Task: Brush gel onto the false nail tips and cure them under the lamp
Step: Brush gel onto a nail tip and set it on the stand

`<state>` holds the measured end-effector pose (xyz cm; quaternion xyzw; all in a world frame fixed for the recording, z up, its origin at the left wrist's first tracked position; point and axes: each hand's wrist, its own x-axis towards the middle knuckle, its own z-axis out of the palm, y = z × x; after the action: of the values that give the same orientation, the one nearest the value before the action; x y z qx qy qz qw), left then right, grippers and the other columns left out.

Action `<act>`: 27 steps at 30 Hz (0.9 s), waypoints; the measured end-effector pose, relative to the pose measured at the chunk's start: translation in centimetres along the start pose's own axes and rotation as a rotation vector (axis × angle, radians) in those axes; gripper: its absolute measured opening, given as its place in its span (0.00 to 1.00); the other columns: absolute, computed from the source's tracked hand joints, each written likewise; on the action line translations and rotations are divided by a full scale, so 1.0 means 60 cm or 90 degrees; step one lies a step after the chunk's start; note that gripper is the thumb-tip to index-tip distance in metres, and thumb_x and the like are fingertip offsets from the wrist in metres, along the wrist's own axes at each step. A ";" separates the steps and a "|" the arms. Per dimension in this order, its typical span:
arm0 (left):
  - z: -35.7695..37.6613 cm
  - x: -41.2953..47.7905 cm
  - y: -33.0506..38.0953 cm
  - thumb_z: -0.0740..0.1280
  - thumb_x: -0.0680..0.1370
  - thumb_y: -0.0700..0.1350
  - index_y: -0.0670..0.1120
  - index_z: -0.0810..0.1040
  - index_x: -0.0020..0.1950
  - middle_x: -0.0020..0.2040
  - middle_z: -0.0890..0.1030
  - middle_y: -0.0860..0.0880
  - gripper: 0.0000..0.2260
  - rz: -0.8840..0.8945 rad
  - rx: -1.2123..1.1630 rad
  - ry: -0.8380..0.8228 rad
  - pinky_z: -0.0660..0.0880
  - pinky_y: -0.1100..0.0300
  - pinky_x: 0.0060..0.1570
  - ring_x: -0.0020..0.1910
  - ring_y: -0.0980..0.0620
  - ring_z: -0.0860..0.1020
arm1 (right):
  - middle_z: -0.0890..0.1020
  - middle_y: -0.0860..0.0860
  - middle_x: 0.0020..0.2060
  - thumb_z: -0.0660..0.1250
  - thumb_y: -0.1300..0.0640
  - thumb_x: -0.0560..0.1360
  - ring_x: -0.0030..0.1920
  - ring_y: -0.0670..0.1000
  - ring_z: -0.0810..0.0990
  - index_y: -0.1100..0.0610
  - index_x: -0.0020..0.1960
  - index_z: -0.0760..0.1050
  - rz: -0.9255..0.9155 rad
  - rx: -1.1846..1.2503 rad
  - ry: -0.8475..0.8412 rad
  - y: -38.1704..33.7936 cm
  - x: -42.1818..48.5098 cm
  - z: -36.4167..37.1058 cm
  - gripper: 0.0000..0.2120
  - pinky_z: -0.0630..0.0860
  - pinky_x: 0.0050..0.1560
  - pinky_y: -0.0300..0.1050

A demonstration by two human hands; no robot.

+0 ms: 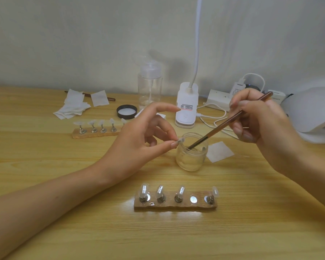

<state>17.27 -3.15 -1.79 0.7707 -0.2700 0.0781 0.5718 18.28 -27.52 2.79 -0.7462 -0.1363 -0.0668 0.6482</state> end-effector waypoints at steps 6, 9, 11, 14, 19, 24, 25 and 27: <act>-0.001 0.000 -0.004 0.74 0.76 0.40 0.53 0.72 0.68 0.44 0.84 0.53 0.23 0.004 -0.007 0.000 0.77 0.58 0.37 0.46 0.52 0.84 | 0.71 0.50 0.24 0.57 0.55 0.82 0.22 0.46 0.63 0.54 0.41 0.72 0.028 0.160 0.051 0.033 -0.002 -0.007 0.13 0.61 0.24 0.37; -0.002 -0.001 -0.007 0.74 0.76 0.40 0.53 0.72 0.68 0.44 0.84 0.53 0.23 0.009 -0.012 -0.001 0.78 0.62 0.39 0.46 0.52 0.84 | 0.72 0.50 0.24 0.58 0.52 0.83 0.21 0.44 0.63 0.51 0.38 0.75 0.061 0.232 0.058 0.045 -0.009 -0.004 0.16 0.63 0.22 0.34; -0.003 -0.001 -0.007 0.74 0.76 0.39 0.53 0.72 0.68 0.44 0.84 0.53 0.23 0.011 -0.016 -0.002 0.78 0.61 0.39 0.46 0.52 0.84 | 0.72 0.49 0.24 0.59 0.51 0.81 0.21 0.44 0.64 0.49 0.35 0.78 0.074 0.258 0.050 0.049 -0.011 -0.002 0.17 0.62 0.21 0.34; -0.002 -0.001 -0.006 0.74 0.76 0.40 0.53 0.72 0.68 0.44 0.83 0.52 0.23 0.017 -0.015 -0.002 0.78 0.60 0.39 0.47 0.51 0.84 | 0.72 0.50 0.24 0.60 0.51 0.79 0.21 0.44 0.64 0.51 0.35 0.77 0.089 0.273 0.051 0.052 -0.015 -0.002 0.15 0.63 0.21 0.34; -0.001 0.000 -0.004 0.74 0.76 0.39 0.52 0.72 0.67 0.44 0.83 0.52 0.23 0.017 -0.006 -0.001 0.78 0.53 0.38 0.47 0.51 0.84 | 0.72 0.51 0.25 0.59 0.55 0.78 0.22 0.45 0.66 0.55 0.41 0.68 0.091 0.293 0.035 0.058 -0.017 -0.007 0.08 0.66 0.23 0.34; -0.001 0.000 0.000 0.74 0.75 0.40 0.52 0.72 0.67 0.43 0.83 0.52 0.23 0.011 -0.013 -0.002 0.78 0.49 0.40 0.47 0.51 0.84 | 0.77 0.51 0.27 0.59 0.55 0.79 0.24 0.46 0.70 0.53 0.41 0.67 0.051 0.253 0.024 0.061 -0.018 -0.004 0.07 0.65 0.22 0.35; -0.001 0.000 0.000 0.74 0.75 0.41 0.52 0.72 0.67 0.43 0.83 0.52 0.23 0.011 -0.015 -0.002 0.78 0.48 0.40 0.47 0.51 0.84 | 0.77 0.51 0.27 0.59 0.55 0.79 0.24 0.46 0.71 0.53 0.42 0.67 0.044 0.253 0.023 0.061 -0.018 -0.004 0.08 0.65 0.22 0.34; 0.000 0.000 0.002 0.74 0.75 0.43 0.52 0.72 0.67 0.43 0.83 0.51 0.22 0.011 -0.016 -0.001 0.78 0.46 0.40 0.47 0.51 0.84 | 0.78 0.51 0.28 0.60 0.54 0.79 0.24 0.46 0.71 0.52 0.41 0.68 0.035 0.251 0.017 0.062 -0.018 -0.004 0.08 0.66 0.23 0.34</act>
<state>17.20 -3.15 -1.69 0.7610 -0.2781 0.0789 0.5808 18.37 -28.33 -1.00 -0.6071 -0.1175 -0.0309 0.7853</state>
